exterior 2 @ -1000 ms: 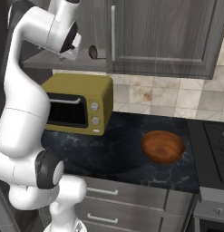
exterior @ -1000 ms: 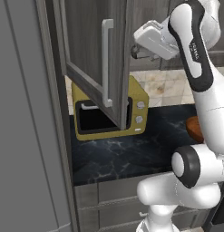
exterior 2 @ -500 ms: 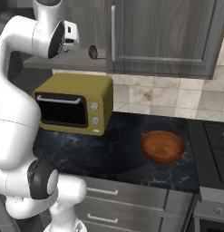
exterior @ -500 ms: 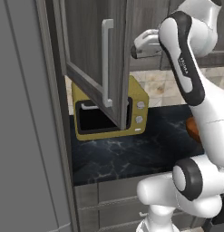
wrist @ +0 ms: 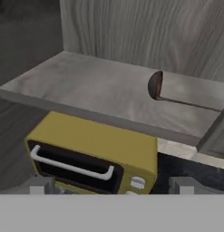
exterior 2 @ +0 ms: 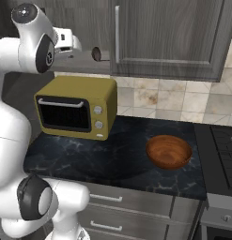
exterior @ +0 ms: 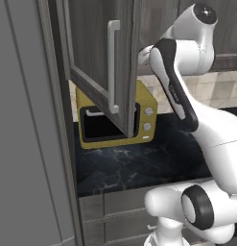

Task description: Open the cabinet and move the ladle to the pot. Then close the cabinet.

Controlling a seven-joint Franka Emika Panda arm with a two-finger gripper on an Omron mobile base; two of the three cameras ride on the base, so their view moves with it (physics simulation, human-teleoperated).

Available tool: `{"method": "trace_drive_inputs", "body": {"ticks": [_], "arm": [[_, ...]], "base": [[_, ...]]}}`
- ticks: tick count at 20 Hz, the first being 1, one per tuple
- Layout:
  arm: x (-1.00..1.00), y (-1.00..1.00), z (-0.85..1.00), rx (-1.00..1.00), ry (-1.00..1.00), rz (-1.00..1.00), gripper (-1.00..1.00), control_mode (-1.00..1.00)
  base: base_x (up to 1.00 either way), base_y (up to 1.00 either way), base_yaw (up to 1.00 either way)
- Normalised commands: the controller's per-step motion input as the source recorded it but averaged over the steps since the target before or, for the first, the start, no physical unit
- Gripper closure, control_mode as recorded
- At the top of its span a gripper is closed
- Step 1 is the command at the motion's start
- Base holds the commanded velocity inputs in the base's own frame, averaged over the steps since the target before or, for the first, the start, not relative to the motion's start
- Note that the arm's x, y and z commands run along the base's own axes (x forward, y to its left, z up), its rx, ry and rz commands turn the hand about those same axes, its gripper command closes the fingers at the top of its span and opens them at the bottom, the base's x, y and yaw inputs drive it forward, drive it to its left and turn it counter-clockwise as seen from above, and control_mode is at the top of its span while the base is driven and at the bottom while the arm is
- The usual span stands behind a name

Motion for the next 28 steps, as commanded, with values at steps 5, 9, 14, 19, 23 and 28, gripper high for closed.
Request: {"method": "trace_drive_inputs", "body": {"ticks": [5,9,14,19,23,28], "arm": [[0.0,-0.06,0.0,0.0,0.01,-0.37,-1.0,-1.0],[0.12,-0.13,0.0,0.0,0.0,-0.29,-1.0,-1.0],[0.25,-0.29,-0.08,0.0,-0.04,-0.14,-1.0,-1.0],[0.35,-0.25,-0.02,0.0,-0.02,-0.03,-1.0,-1.0],[0.47,-0.02,0.0,0.0,0.0,0.0,-1.0,-1.0],[0.6,0.0,-0.01,0.0,0.0,0.02,-1.0,-1.0]], "base": [[0.0,0.0,0.0],[0.0,0.0,0.0],[0.0,0.0,0.0],[0.0,0.0,0.0],[0.0,0.0,0.0],[0.0,0.0,0.0]]}}
